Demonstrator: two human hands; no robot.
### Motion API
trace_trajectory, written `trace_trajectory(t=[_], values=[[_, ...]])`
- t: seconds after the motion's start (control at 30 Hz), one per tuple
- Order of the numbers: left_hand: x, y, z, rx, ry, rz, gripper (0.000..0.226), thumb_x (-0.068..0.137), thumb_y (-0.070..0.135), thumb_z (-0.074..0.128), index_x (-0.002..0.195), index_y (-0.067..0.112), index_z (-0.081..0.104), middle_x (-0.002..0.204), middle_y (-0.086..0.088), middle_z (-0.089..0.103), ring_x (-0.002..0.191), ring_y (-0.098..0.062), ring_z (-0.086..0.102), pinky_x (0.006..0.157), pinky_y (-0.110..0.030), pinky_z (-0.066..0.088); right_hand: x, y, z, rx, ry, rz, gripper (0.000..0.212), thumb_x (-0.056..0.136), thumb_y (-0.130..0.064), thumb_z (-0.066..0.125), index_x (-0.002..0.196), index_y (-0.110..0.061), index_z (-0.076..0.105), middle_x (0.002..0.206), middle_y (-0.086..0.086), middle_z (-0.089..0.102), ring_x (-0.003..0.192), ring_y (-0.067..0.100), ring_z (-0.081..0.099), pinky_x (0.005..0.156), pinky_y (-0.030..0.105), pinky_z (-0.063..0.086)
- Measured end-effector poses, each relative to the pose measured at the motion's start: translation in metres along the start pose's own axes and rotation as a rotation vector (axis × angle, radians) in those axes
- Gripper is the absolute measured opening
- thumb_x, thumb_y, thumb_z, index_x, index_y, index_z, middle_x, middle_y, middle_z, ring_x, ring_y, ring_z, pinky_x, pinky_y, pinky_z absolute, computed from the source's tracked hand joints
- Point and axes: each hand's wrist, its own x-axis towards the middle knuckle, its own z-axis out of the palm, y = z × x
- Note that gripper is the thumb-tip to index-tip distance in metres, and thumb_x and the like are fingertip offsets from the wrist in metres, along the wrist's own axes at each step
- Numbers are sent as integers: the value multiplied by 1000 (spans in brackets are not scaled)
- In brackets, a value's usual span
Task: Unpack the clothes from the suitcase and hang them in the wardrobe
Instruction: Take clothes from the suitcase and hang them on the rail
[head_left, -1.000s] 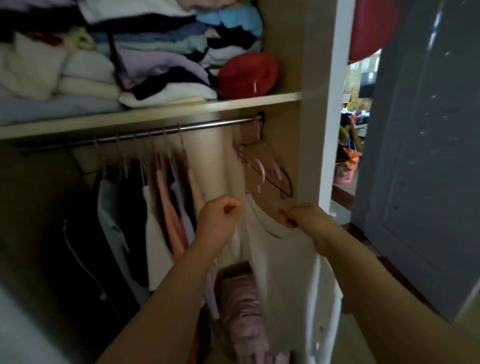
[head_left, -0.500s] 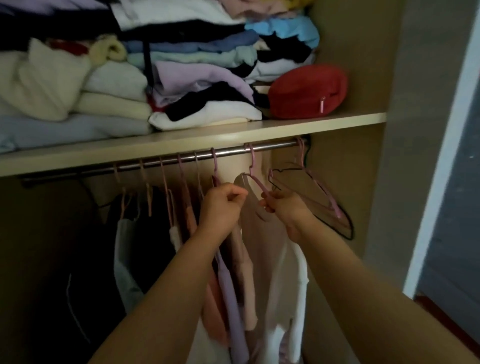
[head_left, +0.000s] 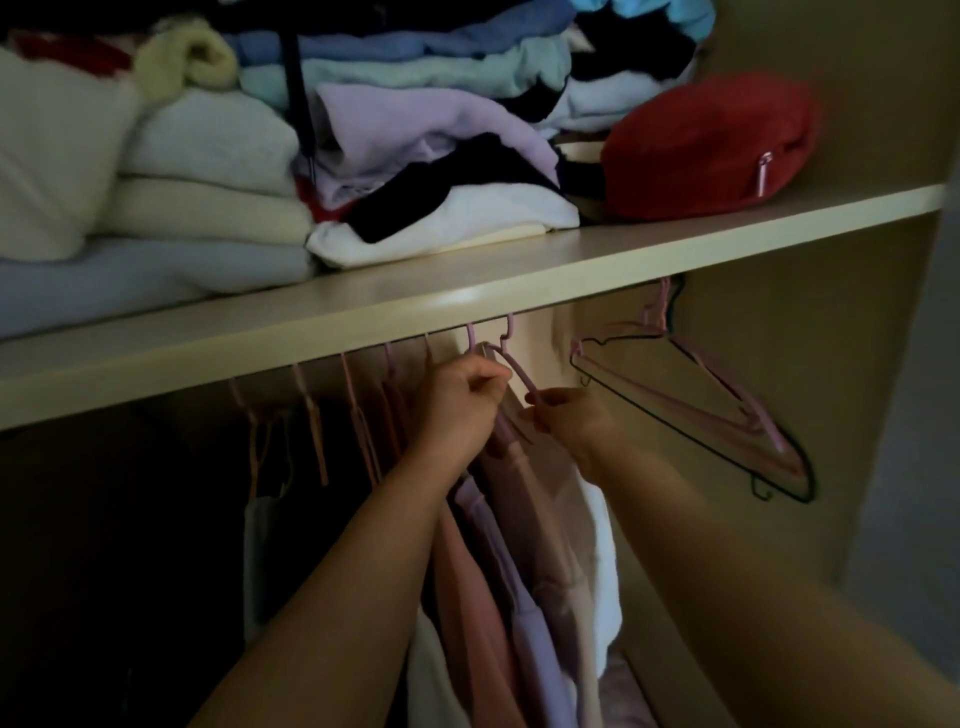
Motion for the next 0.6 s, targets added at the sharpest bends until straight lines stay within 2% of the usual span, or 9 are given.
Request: trace_trajectory(t=[0.07,0.13,0.23,0.3,0.4,0.5,0.6], values=[[1,-6,8,1,-8,13,13,88,2,61,92,7,72,90,-6,71,81,-9,61,74,-13,45,-1,9,-4,-32,-7,-18,24,86,-6,63,110,-5,67,81,8,63,60,9,53,57,17,45],[-2,-8,18,-5,-13,27,13,87,1,61,88,8,72,87,-7,71,80,-11,61,76,-18,46,-4,15,-11,-82,-1,-50,23,87,-13,63,109,-13,69,83,3,66,68,11,58,62,20,47],[-9,-9,39,22,-48,53,14,85,4,62,83,15,72,79,5,67,81,-12,64,79,-22,49,-12,31,-30,-91,95,-89,25,88,-17,61,111,-17,69,98,-1,67,79,6,58,77,24,47],[-16,-4,50,52,-82,81,13,84,10,63,84,20,72,80,8,68,83,-13,67,81,-25,52,-20,42,-44,-79,132,-97,22,89,-13,59,108,-16,70,100,0,67,73,2,55,70,20,44],[-37,9,77,58,-187,86,11,85,11,64,87,19,72,80,8,67,84,-15,67,79,-23,51,-40,63,-76,-111,160,-46,21,88,-9,59,103,-16,71,94,-1,67,69,0,54,58,14,40],[-64,18,107,59,-301,54,11,84,13,66,86,22,72,79,8,69,82,-14,67,81,-27,54,-65,83,-111,-169,188,7,22,86,-6,57,98,-17,72,92,-1,67,69,3,54,57,14,39],[-98,27,133,94,-444,41,9,82,15,68,87,21,74,84,4,73,83,-14,68,82,-29,54,-100,101,-146,-168,164,96,25,86,-2,53,98,-15,71,85,1,67,64,5,52,46,5,37]])
